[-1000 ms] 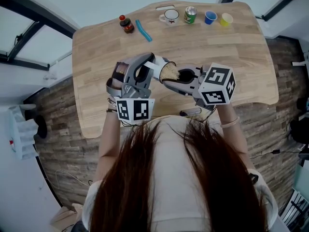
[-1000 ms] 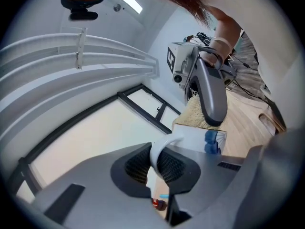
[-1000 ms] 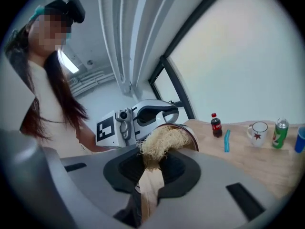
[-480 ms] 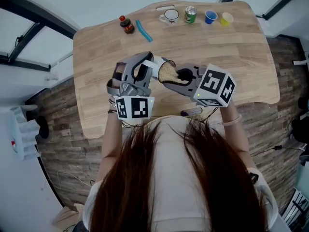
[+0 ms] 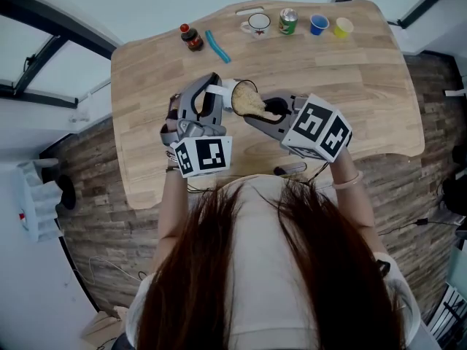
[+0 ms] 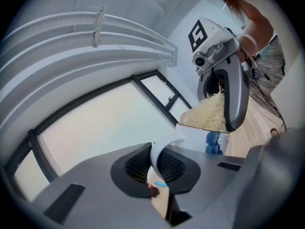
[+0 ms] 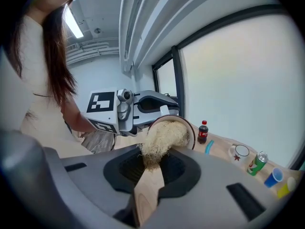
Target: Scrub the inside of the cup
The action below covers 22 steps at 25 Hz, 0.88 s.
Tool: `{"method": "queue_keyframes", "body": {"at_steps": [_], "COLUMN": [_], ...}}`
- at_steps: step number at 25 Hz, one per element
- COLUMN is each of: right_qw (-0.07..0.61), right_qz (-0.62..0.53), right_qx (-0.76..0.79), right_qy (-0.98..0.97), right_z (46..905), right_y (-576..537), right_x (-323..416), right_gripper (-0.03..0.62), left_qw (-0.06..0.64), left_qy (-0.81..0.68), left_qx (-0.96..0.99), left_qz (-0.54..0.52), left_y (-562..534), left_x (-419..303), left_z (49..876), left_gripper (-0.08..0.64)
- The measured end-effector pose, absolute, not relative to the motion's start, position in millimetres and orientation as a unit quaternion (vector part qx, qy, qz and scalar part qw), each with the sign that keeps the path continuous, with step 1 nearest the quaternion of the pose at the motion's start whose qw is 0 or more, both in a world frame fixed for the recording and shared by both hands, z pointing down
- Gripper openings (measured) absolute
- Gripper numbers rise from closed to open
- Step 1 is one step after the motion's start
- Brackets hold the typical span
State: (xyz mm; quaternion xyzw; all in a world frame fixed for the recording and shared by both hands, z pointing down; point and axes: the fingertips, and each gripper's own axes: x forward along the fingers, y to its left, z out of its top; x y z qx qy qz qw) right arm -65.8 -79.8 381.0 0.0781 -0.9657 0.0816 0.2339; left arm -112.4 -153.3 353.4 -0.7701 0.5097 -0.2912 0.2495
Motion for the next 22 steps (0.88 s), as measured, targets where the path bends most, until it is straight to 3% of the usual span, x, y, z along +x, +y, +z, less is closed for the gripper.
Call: {"method": "queue_keyframes", "body": {"at_steps": [22], "right_qw": [0.166], "right_qz": [0.001], "right_qx": [0.215], "right_qy": [-0.962], "right_z": [349.7], "right_y": [-110.6], "right_x": [-67.9], "right_gripper": [0.078], "left_qw": [-0.041], "left_qy": [0.634], "left_qx": [-0.749], "left_qz": [-0.19], "left_y": [-169.0], "left_x": [-156.5], "left_z": [376.5], "left_gripper": [0.025]}}
